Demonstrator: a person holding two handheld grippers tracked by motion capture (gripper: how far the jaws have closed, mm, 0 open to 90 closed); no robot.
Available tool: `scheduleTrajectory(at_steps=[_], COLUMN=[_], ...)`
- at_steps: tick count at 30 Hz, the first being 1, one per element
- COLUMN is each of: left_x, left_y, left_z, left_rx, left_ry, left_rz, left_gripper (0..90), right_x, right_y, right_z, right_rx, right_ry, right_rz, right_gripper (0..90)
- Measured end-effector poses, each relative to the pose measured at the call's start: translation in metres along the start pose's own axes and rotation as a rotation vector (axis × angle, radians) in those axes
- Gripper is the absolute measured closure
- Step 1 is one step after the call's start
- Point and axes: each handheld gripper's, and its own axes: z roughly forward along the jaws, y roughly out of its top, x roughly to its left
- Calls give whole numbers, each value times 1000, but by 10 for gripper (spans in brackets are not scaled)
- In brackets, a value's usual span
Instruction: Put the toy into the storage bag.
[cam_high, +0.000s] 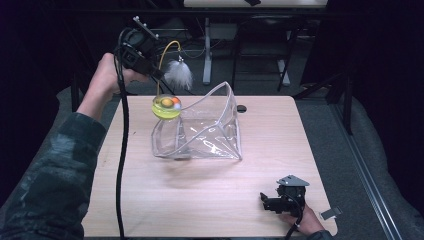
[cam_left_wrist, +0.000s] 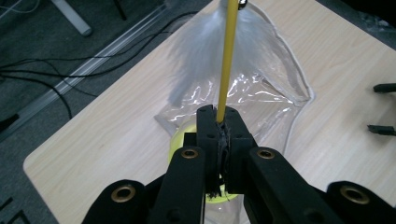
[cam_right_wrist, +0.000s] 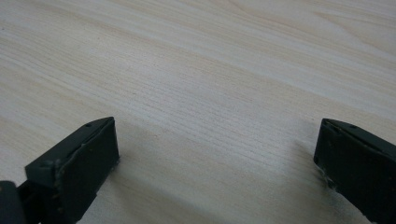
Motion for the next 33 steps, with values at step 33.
scheduleTrajectory(at_steps=[33], left_x=[-28], left_y=[-3], left_z=[80], left_rx=[117], left_ry=[-127], left_rz=[58], left_gripper=[879], right_x=[0], right_y=[0], right_z=[0], right_rx=[0], right_ry=[-1], right_rz=[-2], right_gripper=[0])
